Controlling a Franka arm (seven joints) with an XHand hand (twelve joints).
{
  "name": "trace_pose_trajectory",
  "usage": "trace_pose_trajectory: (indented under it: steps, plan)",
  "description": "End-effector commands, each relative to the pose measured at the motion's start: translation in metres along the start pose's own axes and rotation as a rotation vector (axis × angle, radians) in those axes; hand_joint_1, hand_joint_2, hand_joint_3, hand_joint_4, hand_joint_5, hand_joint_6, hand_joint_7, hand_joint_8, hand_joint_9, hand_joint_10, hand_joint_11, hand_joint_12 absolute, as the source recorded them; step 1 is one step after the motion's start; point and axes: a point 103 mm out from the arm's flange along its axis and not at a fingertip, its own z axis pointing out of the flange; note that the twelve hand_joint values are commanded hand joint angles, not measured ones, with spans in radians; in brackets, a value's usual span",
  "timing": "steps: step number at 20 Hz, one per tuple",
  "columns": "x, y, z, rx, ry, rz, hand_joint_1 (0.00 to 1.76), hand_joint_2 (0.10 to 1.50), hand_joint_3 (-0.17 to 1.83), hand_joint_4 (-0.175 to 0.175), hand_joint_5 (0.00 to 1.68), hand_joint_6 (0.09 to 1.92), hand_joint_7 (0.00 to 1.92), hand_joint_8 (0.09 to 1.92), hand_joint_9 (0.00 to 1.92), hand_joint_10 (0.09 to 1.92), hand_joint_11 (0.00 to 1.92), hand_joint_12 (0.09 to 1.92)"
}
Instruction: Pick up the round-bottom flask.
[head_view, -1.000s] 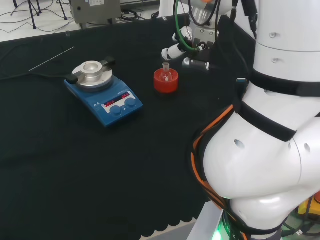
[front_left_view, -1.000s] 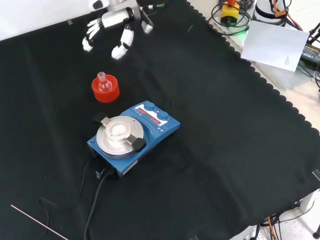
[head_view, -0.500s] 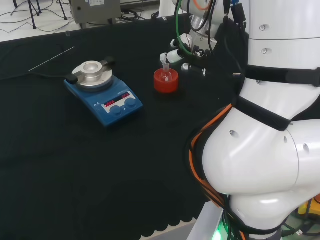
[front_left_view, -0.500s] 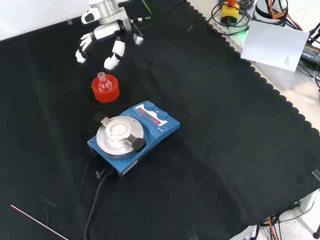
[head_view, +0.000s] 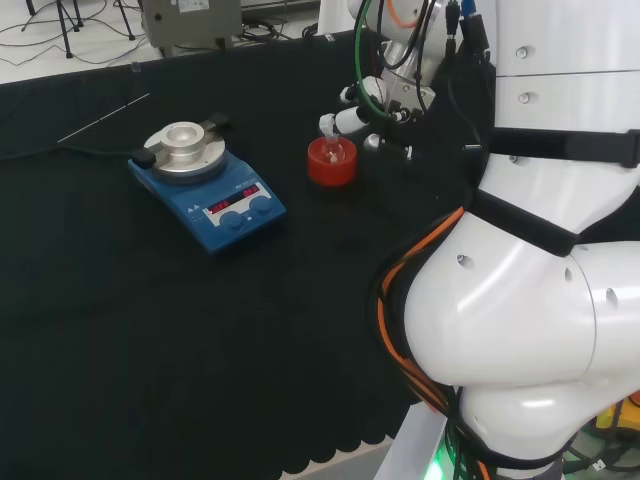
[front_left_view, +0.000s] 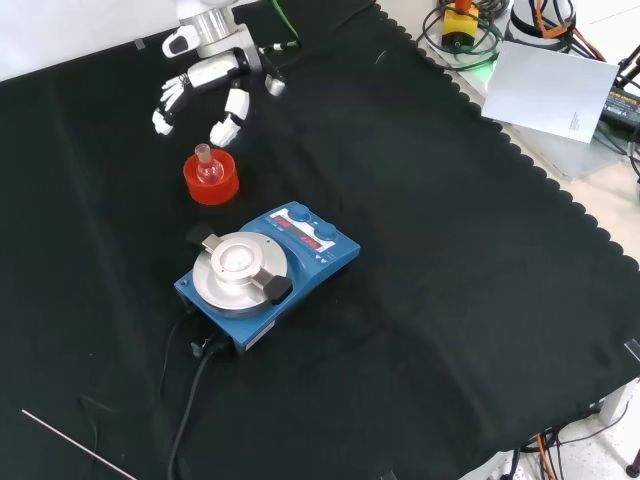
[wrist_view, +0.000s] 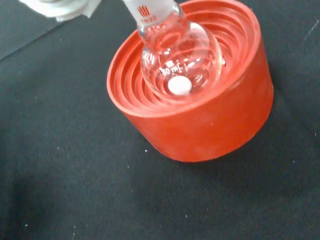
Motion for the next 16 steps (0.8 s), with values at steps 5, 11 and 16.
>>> trace_pose_trajectory:
  steps: [5, 11, 16]
  plan:
    - [-0.012, 0.005, 0.020, 0.001, 0.044, -0.038, 0.75, 0.62, 0.47, -0.002, 0.53, 0.09, 0.22, 0.57, 0.36, 0.62, 0.00, 1.35]
    - [-0.015, 0.008, 0.025, -0.006, 0.045, -0.052, 0.77, 0.61, 0.47, 0.000, 0.55, 0.09, 0.24, 0.57, 0.38, 0.62, 0.00, 1.35]
    - [-0.017, 0.010, 0.026, -0.007, 0.058, -0.070, 0.79, 0.61, 0.48, 0.004, 0.59, 0.09, 0.27, 0.56, 0.40, 0.61, 0.00, 1.37]
